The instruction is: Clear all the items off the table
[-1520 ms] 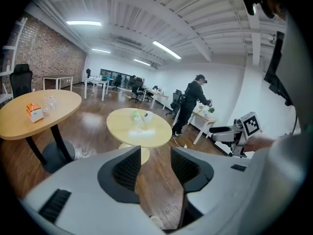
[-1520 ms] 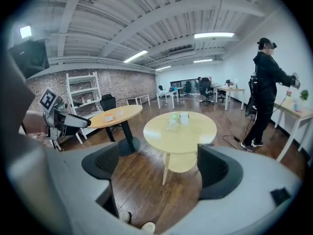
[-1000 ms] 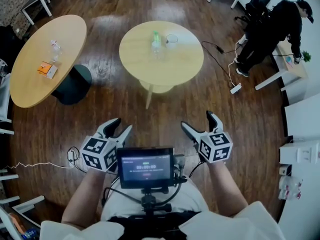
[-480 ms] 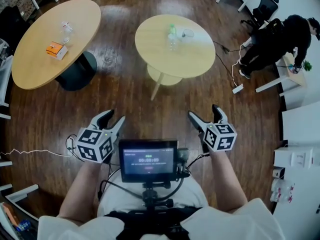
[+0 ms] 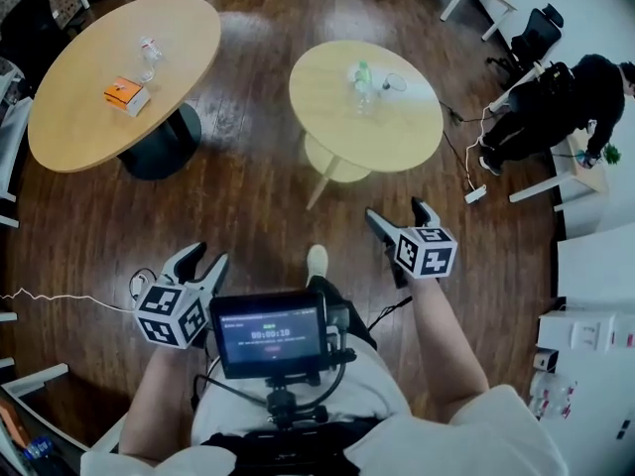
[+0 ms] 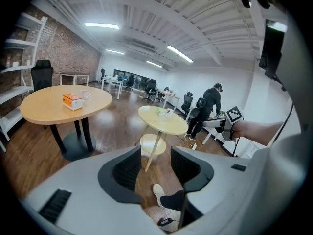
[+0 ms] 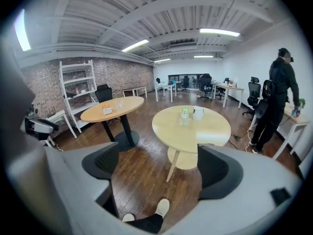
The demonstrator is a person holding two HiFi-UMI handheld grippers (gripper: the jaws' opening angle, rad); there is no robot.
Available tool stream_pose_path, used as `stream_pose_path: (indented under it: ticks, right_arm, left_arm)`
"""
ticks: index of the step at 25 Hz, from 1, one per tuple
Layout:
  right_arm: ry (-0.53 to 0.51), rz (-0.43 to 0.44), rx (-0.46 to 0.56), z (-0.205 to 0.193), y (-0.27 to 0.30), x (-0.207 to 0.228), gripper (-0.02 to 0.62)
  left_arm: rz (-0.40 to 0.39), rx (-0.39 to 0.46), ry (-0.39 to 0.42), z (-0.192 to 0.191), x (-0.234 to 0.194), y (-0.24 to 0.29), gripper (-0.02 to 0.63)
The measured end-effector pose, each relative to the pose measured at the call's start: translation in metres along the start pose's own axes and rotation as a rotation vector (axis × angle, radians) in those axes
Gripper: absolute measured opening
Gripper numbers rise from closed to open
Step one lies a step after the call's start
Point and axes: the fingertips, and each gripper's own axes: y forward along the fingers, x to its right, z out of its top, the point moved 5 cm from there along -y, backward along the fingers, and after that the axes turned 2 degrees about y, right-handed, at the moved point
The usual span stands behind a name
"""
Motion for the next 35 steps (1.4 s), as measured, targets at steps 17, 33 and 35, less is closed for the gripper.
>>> stream_pose_path:
  ticks: [17,33,35]
  right_arm:
    - [0.004,0.0,-0.147,0.106,0.261,0.094,0.499]
    - [0.062,-0.006,-0.349,0.099,0.408,0.159,0.354]
    - [0.043,-0.01,-0.346,0.101,0.406,0.16,0.348]
  left_arm:
    - [0.171,-0.014,-0.075,0.086,-0.086,0.108,0.196]
    - [0.295,-0.039,-0.141,0.14,-0.114,0.178,0.195]
    - [0.301,-0.034,-0.144,0.142,-0.117,0.182,0.196]
